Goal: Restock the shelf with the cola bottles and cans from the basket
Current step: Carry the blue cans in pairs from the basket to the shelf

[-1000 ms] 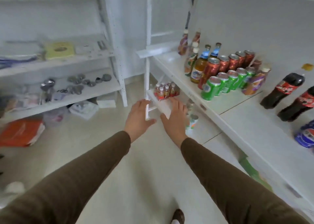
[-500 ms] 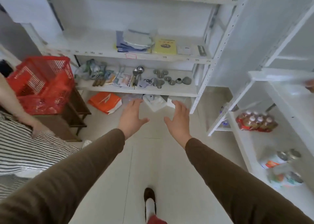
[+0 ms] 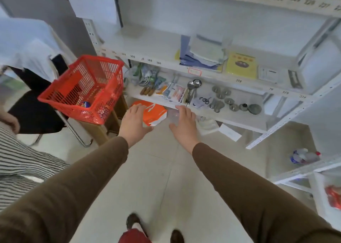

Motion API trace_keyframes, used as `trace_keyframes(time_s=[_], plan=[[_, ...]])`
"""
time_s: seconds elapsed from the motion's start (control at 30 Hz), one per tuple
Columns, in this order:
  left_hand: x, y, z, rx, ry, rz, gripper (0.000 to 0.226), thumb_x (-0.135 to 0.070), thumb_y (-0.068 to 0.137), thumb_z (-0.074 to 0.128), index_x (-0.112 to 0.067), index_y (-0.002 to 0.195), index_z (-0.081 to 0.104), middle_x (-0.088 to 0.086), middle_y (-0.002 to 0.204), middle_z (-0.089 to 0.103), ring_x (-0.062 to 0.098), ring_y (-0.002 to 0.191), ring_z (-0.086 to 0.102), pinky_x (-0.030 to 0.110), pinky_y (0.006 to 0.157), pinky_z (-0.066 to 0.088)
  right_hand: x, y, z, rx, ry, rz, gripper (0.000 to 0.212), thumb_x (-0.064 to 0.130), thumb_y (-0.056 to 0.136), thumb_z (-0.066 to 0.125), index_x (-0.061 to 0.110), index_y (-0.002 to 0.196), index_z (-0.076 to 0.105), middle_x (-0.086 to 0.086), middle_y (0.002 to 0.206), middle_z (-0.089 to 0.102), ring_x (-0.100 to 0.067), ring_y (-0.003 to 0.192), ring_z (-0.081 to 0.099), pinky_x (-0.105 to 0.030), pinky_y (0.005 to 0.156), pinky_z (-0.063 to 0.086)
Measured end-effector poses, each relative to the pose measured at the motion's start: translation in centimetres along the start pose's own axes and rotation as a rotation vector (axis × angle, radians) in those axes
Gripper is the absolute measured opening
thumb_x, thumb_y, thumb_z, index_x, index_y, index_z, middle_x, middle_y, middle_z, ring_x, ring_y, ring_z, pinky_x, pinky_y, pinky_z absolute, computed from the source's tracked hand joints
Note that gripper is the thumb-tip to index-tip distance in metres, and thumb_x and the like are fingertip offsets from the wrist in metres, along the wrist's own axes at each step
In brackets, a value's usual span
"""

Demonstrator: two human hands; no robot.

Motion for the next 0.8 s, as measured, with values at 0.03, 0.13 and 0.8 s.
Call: trace_keyframes(time_s=[0.03, 0.13, 0.8], plan=[[1.7, 1.2, -0.7, -0.007, -0.001, -0.013, 0.085, -0.034, 0.078, 0.085, -0.008, 0.148, 0.045, 0.014, 0.152, 0.043, 0.034, 0.142, 0.035, 0.040, 0.119, 0.025, 1.3, 1.6, 1.3, 0.013, 0.015, -0.014, 0.063, 0.017, 0.083, 0.070, 0.014, 0.141, 0.047, -0.008, 0.142, 0.047, -0.030, 0.132, 0.039, -0.038, 0.112, 0.031], [7.3, 4.9, -2.6, -0.026, -0.003, -0.037, 0.084, -0.033, 0.077, 0.086, -0.009, 0.148, 0.046, 0.013, 0.153, 0.042, 0.034, 0.143, 0.034, 0.040, 0.120, 0.024, 5.4, 6.4, 5.4, 0.039, 0.003, -0.053, 0.062, 0.018, 0.087, 0.069, 0.013, 0.145, 0.046, -0.008, 0.147, 0.045, -0.030, 0.135, 0.037, -0.039, 0.115, 0.029], [43.9, 24.8, -8.8, 0.075, 0.006, -0.286, 0.078, -0.029, 0.084, 0.080, -0.012, 0.149, 0.042, 0.013, 0.153, 0.040, 0.035, 0.140, 0.035, 0.047, 0.115, 0.034, 26.7, 32.4, 34.2, 0.249, 0.175, -0.029, 0.062, 0.021, 0.097, 0.064, 0.014, 0.153, 0.036, -0.008, 0.155, 0.040, -0.025, 0.145, 0.032, -0.042, 0.121, 0.030]])
Point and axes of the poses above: each hand's wrist, its own y-axis towards the middle knuckle, its own z-axis out of the palm, x = y × z, the point moved 9 cm from there along y, towards the middle knuckle
